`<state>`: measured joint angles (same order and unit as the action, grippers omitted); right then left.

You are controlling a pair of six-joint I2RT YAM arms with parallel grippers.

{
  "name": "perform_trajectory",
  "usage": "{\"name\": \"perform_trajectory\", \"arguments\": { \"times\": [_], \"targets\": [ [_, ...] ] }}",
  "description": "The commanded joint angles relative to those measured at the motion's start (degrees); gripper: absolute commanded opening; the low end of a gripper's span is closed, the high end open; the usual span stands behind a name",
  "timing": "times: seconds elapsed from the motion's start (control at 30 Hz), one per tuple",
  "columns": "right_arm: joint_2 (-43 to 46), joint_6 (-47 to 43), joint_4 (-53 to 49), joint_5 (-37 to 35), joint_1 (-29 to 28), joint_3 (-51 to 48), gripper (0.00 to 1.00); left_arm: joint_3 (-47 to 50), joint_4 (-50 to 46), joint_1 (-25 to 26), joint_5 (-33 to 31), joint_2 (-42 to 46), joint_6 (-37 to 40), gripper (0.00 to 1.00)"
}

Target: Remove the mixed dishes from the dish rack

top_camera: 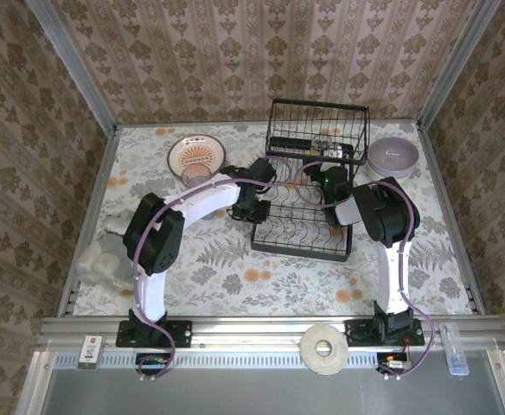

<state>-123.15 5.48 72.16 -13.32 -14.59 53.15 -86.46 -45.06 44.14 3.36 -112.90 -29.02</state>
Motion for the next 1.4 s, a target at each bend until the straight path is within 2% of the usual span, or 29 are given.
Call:
{"name": "perform_trajectory", "arguments": {
  "times": [0.0,0.1,0.27,0.43,1.03,1.37],
  "targets": [
    [0.7,11.7,4.3,14.7,-7.9,1.1,0.13,-1.8,12.4,0.5,7.7,-3.6,2.2,0.0],
    [0.9,13.2,4.3,13.4,-7.7,1.6,0.13,-2.7,11.9,0.4,7.8,-4.1,2.5,0.0],
    [0.8,19.7,4.3,15.5,-7.5,2.8,0.12,-3.5,12.2,0.3,7.8,-4.7,2.3,0.0],
    [-1.5,25.7,4.4,13.7,-7.7,4.0,0.11,-4.0,12.4,0.3,8.3,-5.5,2.0,0.0],
    [-1.8,32.1,4.3,11.8,-9.5,2.7,0.1,-3.9,13.1,0.2,8.2,-5.6,2.0,0.0],
    [3.8,28.1,4.3,9.2,-9.9,-3.8,0.1,0.8,16.5,0.0,6.7,-4.1,-0.1,0.0]
  ]
}}
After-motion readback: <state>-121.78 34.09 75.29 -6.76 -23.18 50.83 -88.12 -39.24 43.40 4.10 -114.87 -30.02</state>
